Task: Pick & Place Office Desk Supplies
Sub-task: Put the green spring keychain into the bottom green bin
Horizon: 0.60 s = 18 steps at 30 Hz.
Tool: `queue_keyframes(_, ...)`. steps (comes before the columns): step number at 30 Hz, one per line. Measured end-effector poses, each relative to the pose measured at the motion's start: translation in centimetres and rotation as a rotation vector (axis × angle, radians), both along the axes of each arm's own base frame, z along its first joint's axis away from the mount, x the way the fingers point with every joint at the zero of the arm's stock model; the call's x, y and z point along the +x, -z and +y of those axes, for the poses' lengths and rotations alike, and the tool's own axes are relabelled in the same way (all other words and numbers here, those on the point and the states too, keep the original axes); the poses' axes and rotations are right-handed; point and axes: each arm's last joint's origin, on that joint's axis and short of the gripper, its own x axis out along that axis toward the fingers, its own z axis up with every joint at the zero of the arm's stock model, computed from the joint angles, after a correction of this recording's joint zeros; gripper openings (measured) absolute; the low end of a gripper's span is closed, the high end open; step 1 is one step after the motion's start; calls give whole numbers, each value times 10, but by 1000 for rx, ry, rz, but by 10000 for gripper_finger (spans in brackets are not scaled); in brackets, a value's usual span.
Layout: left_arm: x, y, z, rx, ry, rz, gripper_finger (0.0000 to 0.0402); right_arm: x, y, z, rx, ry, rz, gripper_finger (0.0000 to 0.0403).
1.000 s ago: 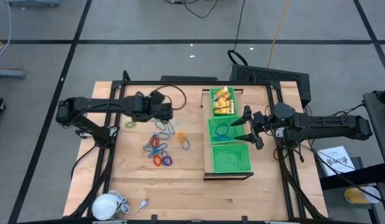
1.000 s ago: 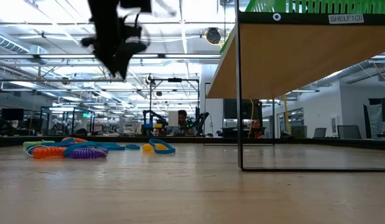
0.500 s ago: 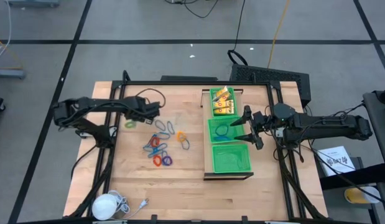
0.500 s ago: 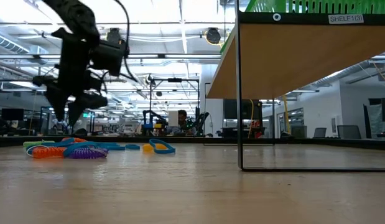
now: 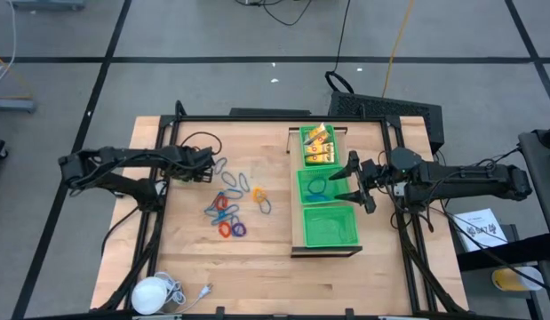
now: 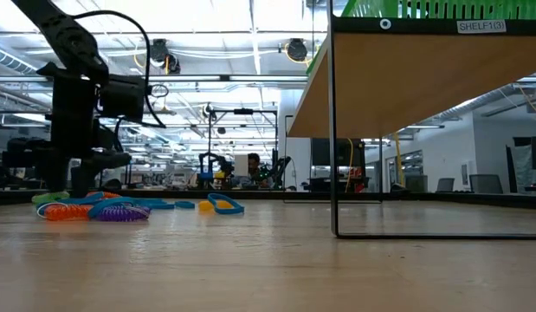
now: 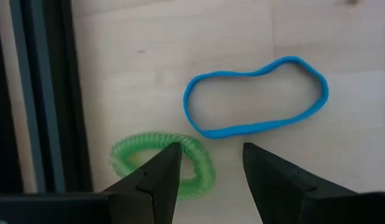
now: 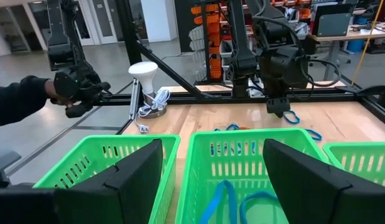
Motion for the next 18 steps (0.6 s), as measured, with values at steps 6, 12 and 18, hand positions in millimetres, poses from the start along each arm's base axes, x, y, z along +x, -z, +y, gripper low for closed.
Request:
queue_keyframes(6, 5, 1, 1, -23, 79, -56, 182, 0, 0, -1, -2, 47, 0, 267)
queue_keyframes(12, 5, 1, 0, -30, 61, -59, 179, 0, 0, -1, 3, 50, 2, 267)
queue_keyframes(18, 4, 2, -2, -68, 61, -54, 115, 0, 0, -1, 3, 51, 2, 267)
